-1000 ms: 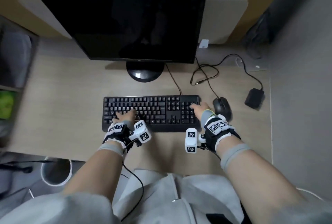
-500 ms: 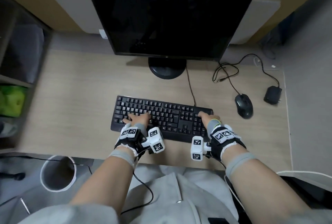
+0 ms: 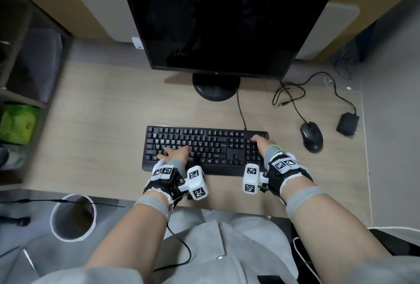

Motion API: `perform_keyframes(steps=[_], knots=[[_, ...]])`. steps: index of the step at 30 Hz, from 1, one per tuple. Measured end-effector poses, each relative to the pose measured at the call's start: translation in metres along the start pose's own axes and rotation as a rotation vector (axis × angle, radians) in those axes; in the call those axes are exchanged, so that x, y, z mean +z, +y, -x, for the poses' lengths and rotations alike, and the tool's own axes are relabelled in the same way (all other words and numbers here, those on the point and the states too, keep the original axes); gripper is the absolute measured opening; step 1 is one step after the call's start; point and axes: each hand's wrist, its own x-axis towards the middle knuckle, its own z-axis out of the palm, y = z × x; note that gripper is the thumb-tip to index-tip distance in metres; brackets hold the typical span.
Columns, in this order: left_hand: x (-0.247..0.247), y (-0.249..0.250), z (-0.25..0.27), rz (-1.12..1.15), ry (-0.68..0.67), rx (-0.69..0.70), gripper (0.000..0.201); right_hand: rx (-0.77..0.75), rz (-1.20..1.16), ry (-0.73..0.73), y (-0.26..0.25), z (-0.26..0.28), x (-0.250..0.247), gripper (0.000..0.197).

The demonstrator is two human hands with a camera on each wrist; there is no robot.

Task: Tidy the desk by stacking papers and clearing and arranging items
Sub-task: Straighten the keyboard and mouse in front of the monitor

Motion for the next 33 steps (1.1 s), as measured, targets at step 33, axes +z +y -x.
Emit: perform_keyframes(steps=[33], knots=[[0.017,0.07,0.039,0.224,0.082,0.301,0.074,-0.096,-0.088,0.183,-0.012,-0.005,-0.043,0.078]])
